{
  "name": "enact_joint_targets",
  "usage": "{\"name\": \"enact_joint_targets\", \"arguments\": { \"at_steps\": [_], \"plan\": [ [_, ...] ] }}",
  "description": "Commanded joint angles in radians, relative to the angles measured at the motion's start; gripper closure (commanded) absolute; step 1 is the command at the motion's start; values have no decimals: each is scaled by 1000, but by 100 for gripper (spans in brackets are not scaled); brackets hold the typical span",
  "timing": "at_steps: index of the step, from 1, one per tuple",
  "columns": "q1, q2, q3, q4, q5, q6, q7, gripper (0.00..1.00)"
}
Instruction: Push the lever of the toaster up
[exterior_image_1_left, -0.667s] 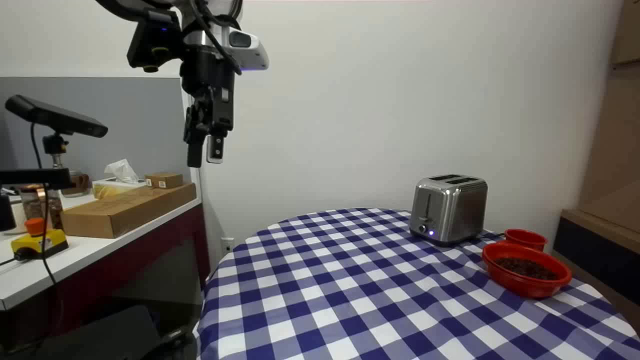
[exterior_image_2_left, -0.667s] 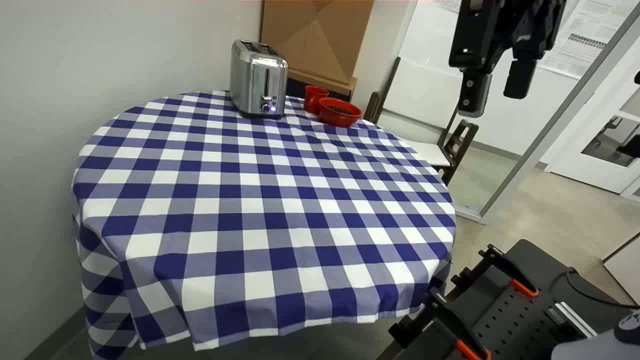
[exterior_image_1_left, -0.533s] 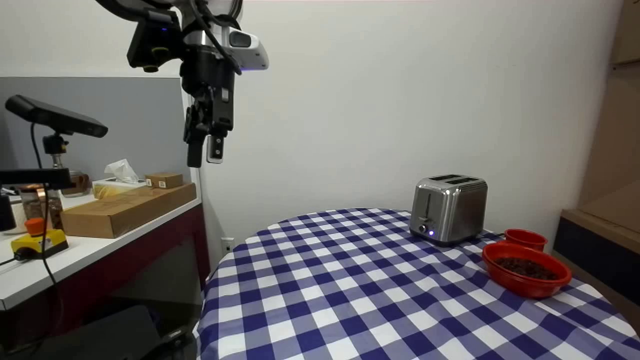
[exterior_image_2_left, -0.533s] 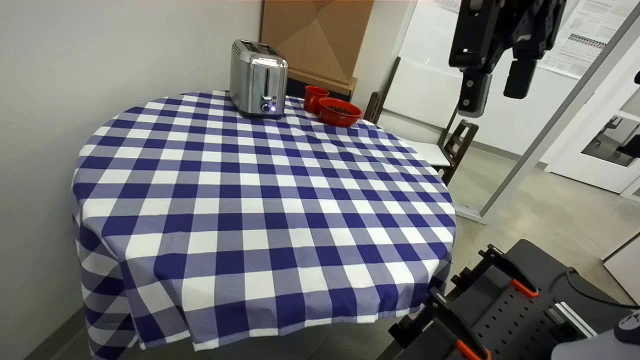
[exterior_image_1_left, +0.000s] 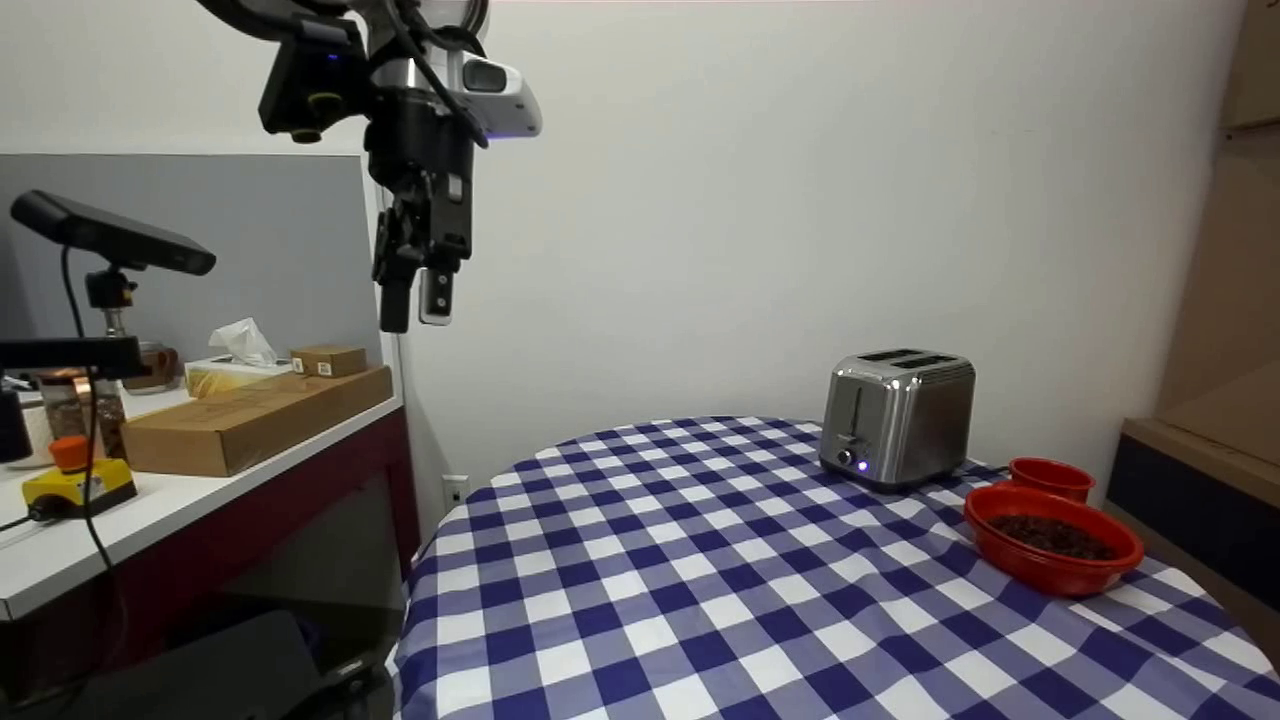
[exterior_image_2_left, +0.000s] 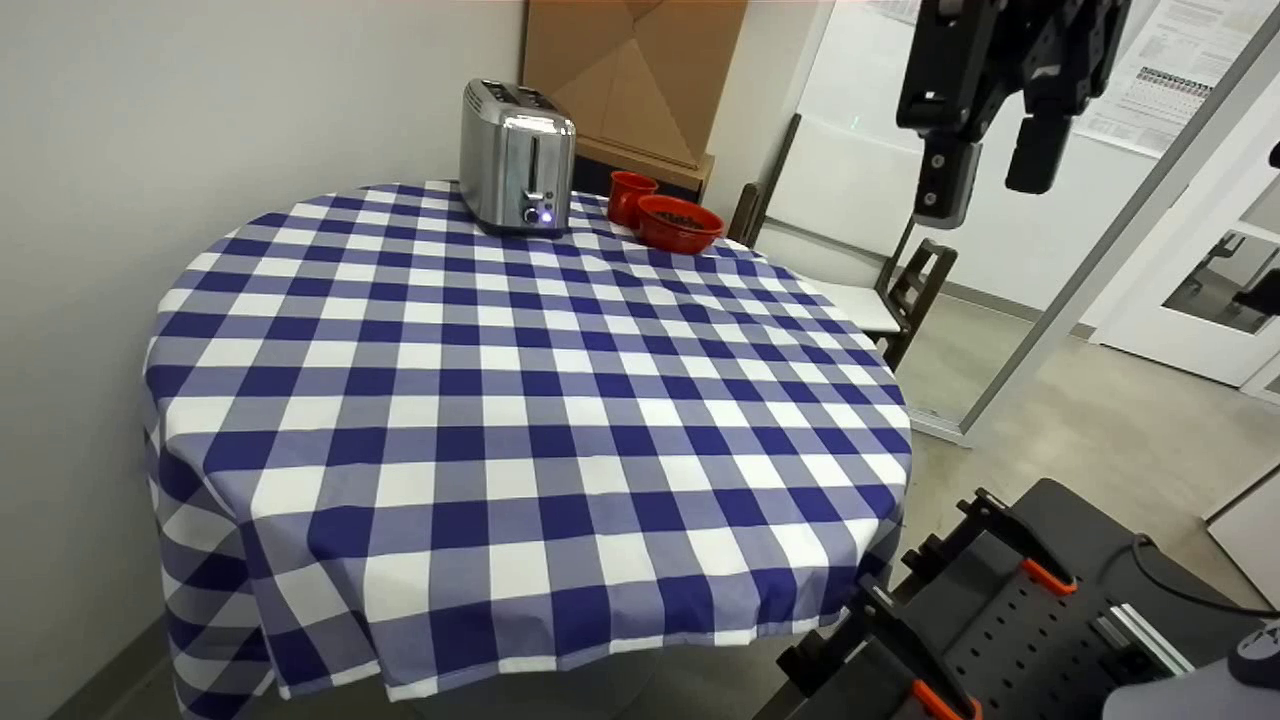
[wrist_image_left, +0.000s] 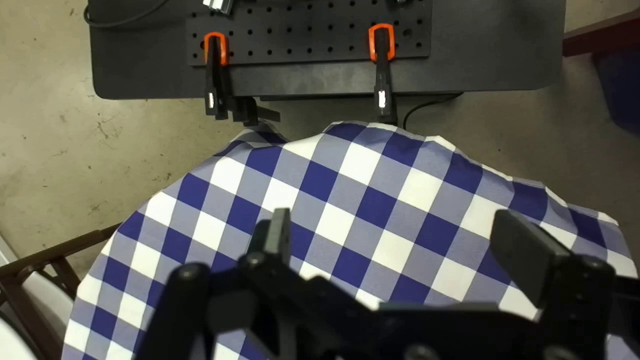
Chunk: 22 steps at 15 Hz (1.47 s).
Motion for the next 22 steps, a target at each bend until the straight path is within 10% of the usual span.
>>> {"name": "enact_joint_targets", "arguments": {
  "at_steps": [1, 7, 22],
  "plan": [
    [-9, 66, -76, 74, -19, 5, -85, 0],
    [-44, 297, -219, 309, -84, -48, -382, 0],
    [-64, 848, -271, 733, -381, 354, -115, 0]
  ]
}}
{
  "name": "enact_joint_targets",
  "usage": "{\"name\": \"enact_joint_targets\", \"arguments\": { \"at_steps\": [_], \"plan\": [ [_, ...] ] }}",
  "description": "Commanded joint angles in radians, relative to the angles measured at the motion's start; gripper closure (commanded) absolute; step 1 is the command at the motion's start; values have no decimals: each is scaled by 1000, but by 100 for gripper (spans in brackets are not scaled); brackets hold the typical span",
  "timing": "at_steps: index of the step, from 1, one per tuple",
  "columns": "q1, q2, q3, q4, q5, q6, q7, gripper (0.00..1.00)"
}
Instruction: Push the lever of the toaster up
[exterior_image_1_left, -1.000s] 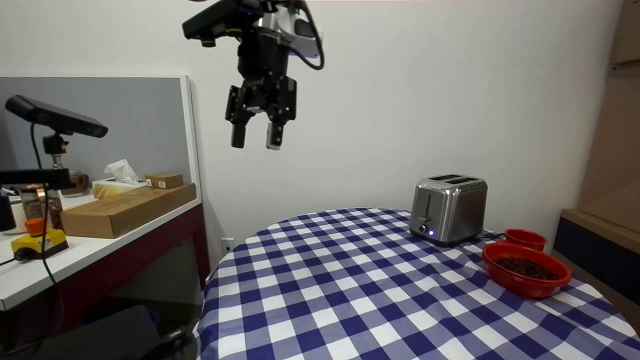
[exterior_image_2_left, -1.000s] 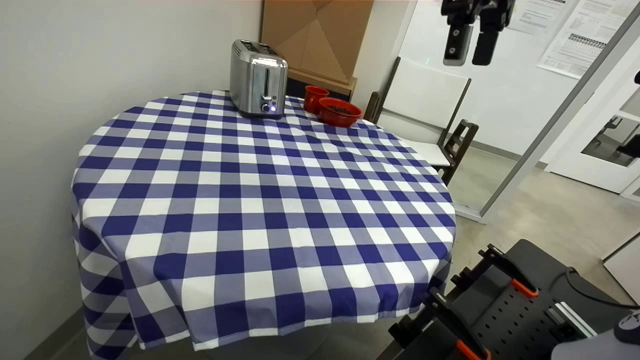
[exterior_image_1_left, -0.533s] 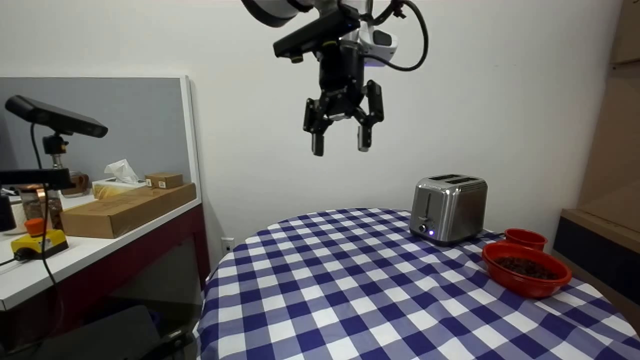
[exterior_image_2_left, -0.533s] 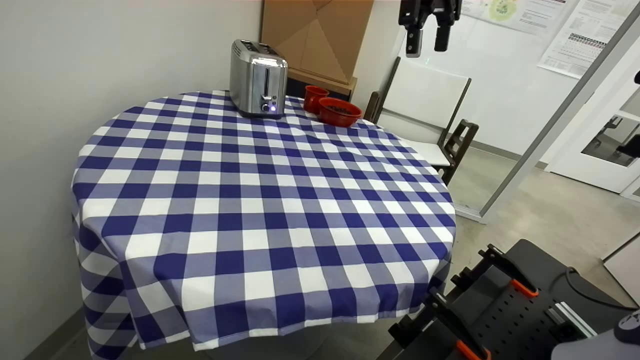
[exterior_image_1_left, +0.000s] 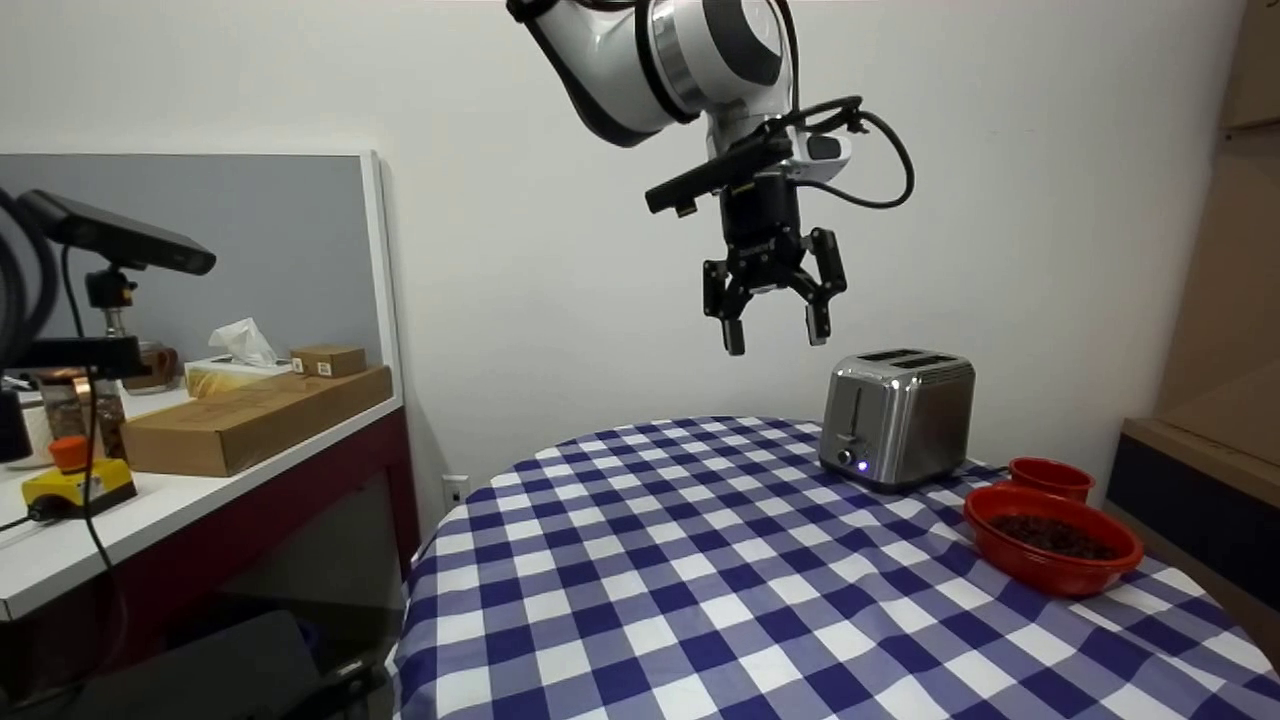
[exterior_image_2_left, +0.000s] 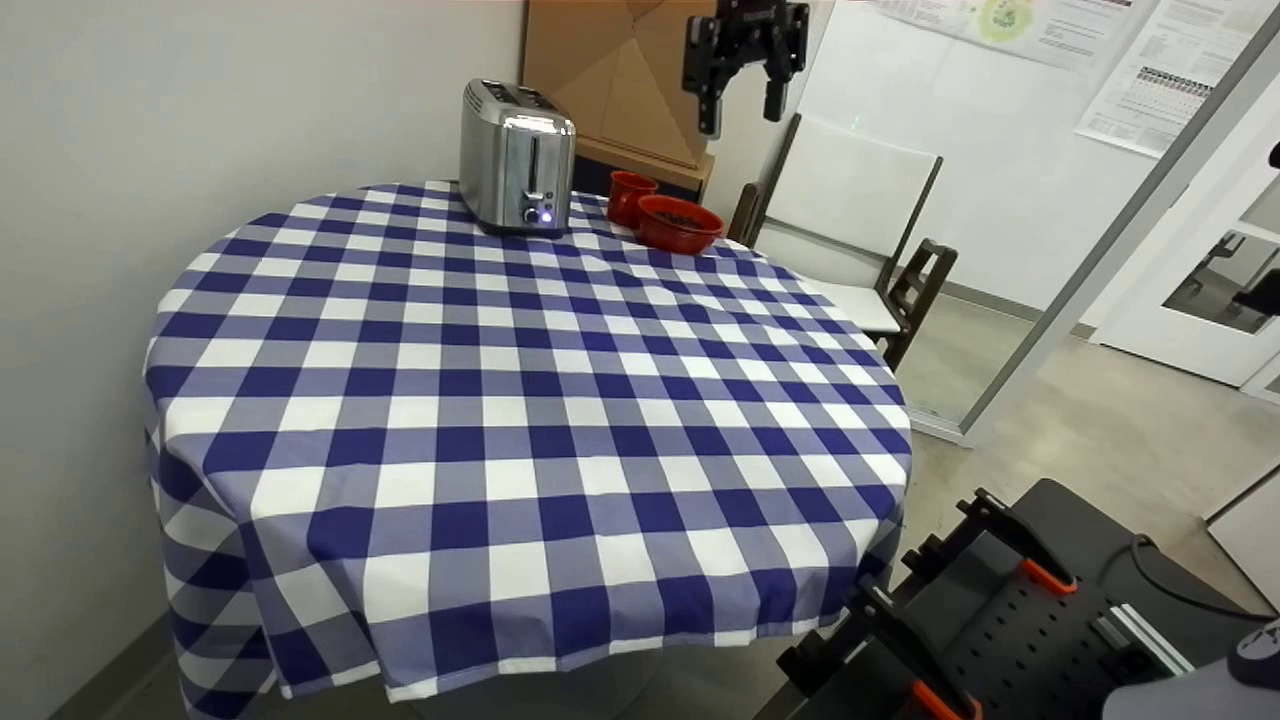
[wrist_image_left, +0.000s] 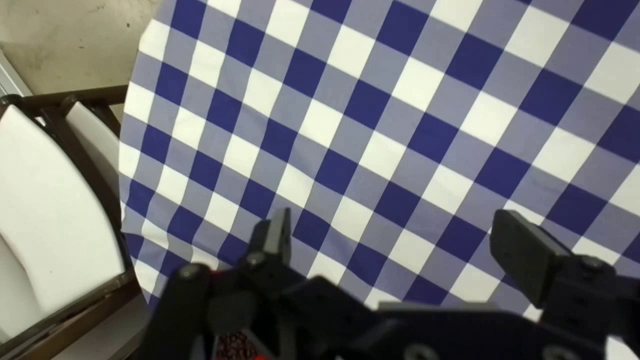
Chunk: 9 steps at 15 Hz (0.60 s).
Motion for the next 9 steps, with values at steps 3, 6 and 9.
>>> {"name": "enact_joint_targets", "arguments": {
  "at_steps": [3, 6, 9],
  "plan": [
    [47, 140, -44, 97, -54, 259, 124, 0],
    [74, 212, -94, 136, -89, 408, 217, 0],
    [113, 285, -158, 183, -127, 513, 292, 0]
  ]
}}
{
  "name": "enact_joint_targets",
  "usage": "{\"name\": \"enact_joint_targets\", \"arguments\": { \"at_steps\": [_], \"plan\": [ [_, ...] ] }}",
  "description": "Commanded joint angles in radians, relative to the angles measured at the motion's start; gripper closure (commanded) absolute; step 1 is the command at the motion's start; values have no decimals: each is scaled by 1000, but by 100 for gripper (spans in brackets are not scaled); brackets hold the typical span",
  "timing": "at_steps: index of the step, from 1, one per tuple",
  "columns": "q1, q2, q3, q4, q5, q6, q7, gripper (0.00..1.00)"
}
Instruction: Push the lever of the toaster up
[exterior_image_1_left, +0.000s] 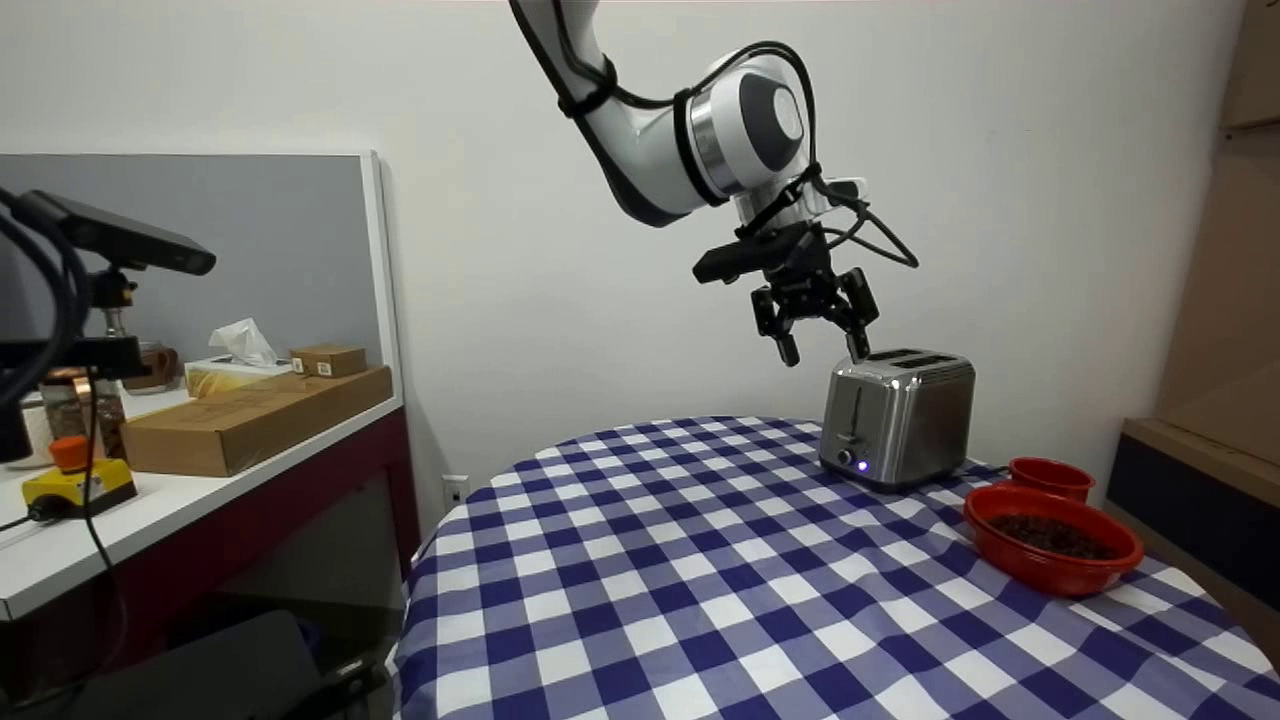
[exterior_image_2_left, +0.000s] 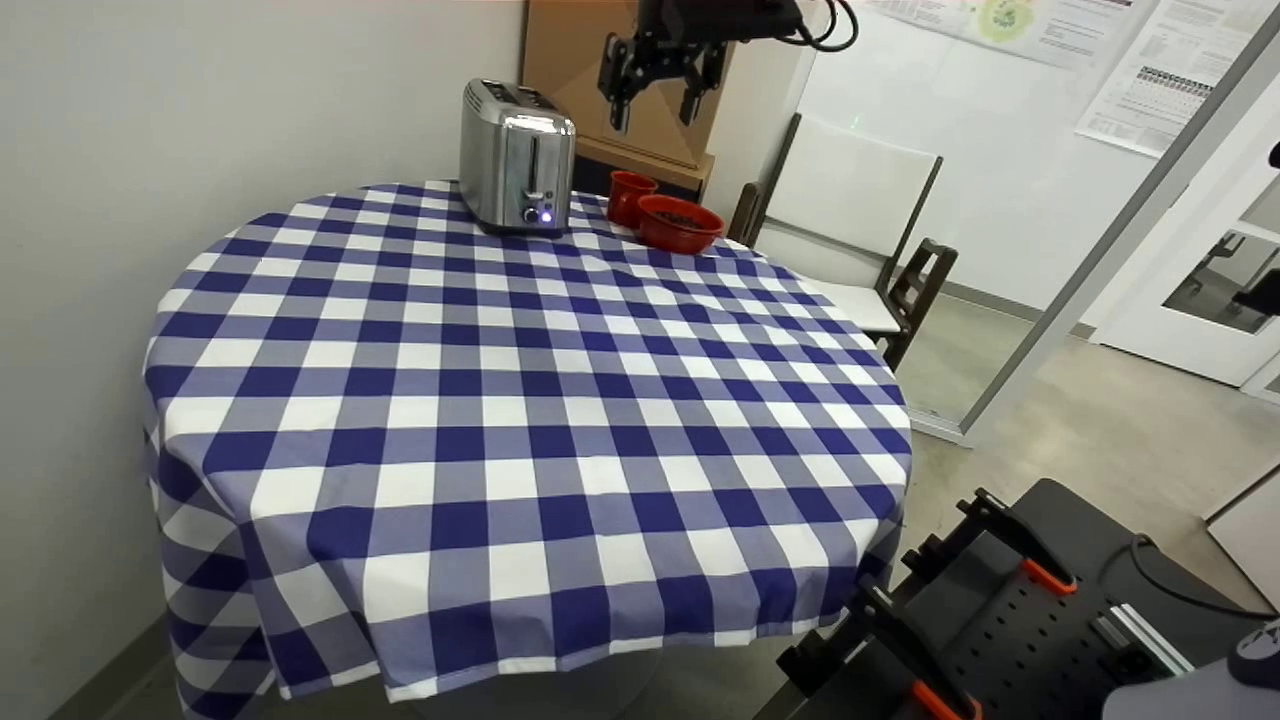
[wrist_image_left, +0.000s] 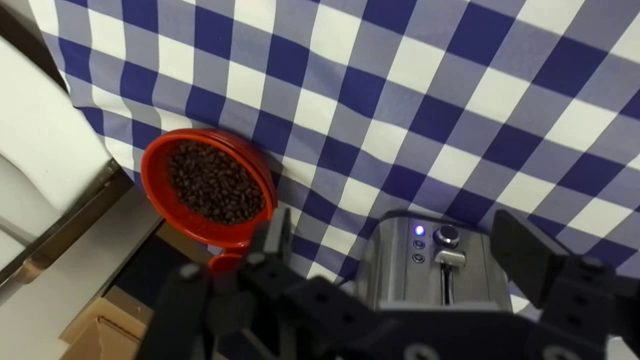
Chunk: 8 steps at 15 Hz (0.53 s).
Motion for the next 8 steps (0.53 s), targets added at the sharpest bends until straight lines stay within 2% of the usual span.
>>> {"name": "enact_joint_targets", "arguments": {
  "at_steps": [1, 8],
  "plan": [
    [62, 104, -87, 92, -61, 99, 102, 0],
    [183, 294, -239, 234, -107, 213, 221, 0]
  ]
}}
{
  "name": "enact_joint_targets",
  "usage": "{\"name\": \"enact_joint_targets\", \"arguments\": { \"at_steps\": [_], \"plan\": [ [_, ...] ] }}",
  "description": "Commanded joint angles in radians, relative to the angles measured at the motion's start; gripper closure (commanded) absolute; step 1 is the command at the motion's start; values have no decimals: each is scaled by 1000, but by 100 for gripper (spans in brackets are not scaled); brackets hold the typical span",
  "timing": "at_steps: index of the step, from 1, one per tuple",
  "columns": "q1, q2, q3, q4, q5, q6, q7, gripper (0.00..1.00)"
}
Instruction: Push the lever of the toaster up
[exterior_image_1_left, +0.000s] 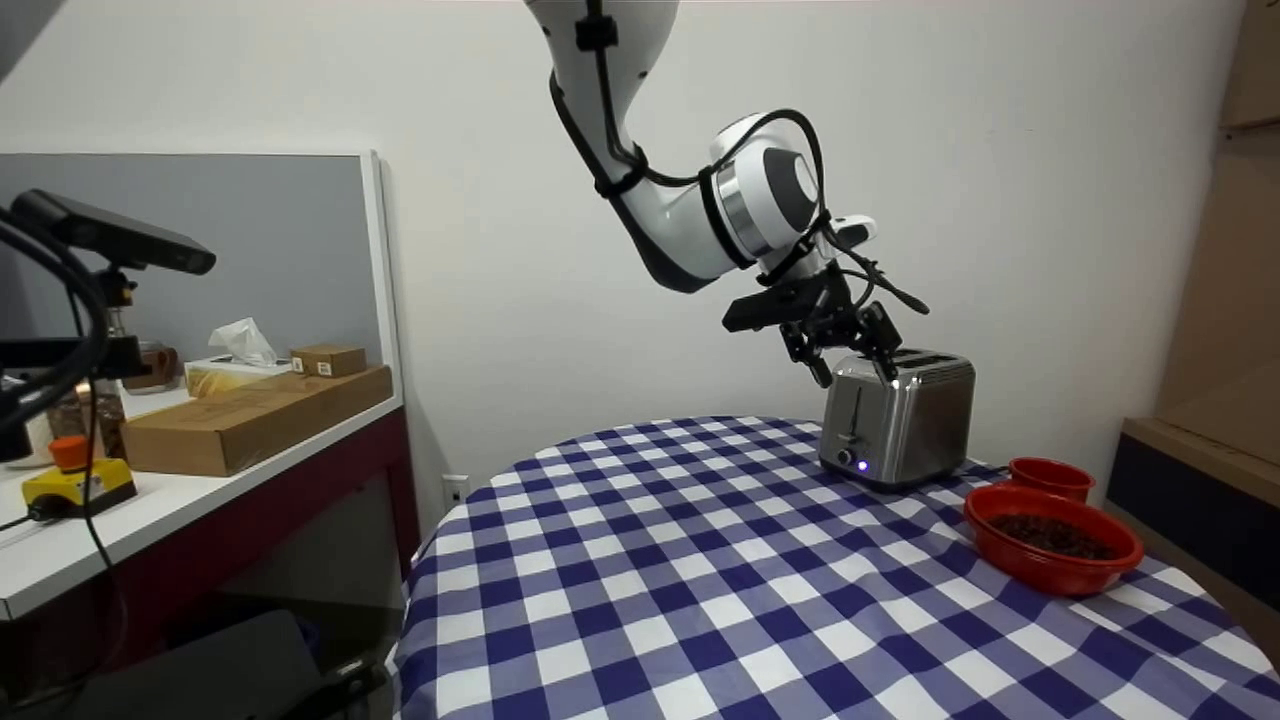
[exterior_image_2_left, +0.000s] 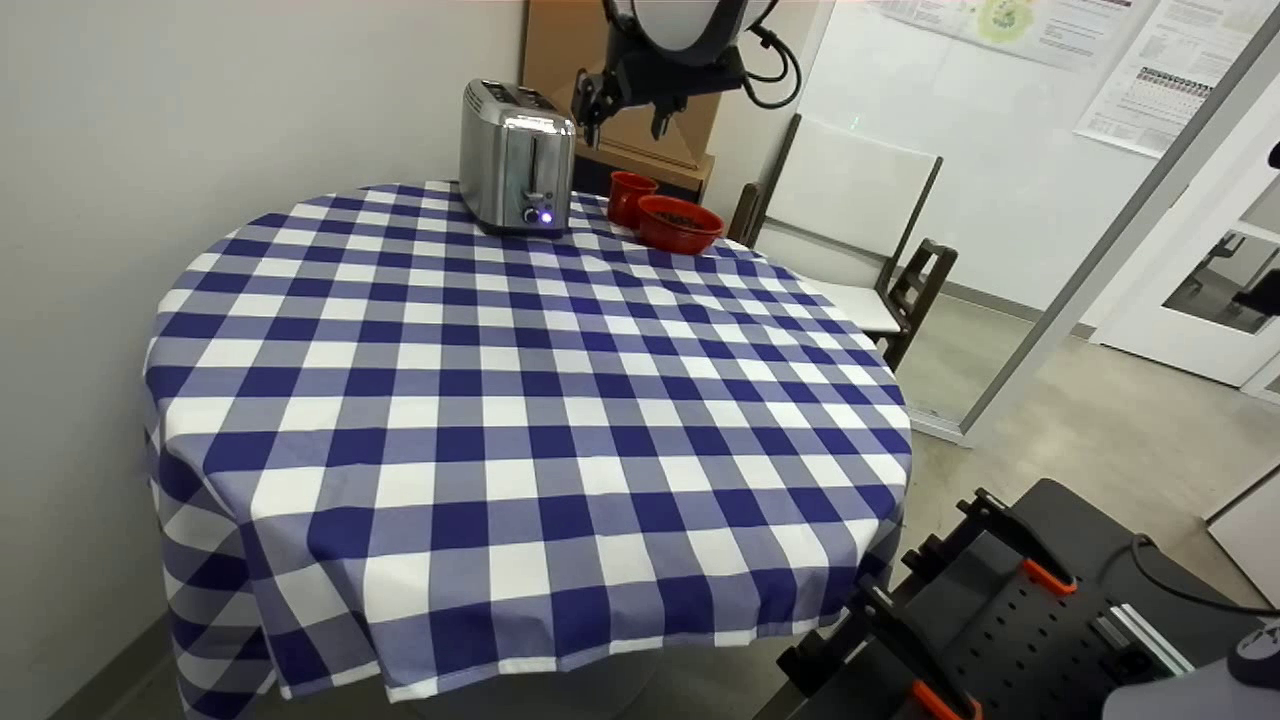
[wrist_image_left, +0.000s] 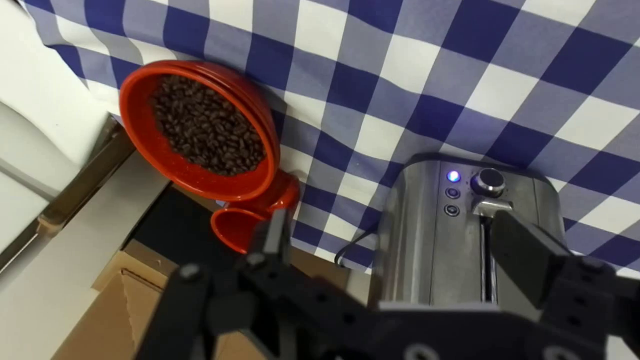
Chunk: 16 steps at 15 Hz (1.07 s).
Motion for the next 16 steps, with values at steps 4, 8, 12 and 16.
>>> {"name": "enact_joint_targets", "arguments": {
  "at_steps": [4, 8, 12, 16],
  "plan": [
    [102, 188, -131, 171, -20, 47, 102, 0],
    [123, 264, -168, 228, -11, 44, 120, 0],
    [122, 328, -177, 282, 4, 32, 120, 0],
    [115, 393, -173, 352, 21, 19, 104, 0]
  ]
}}
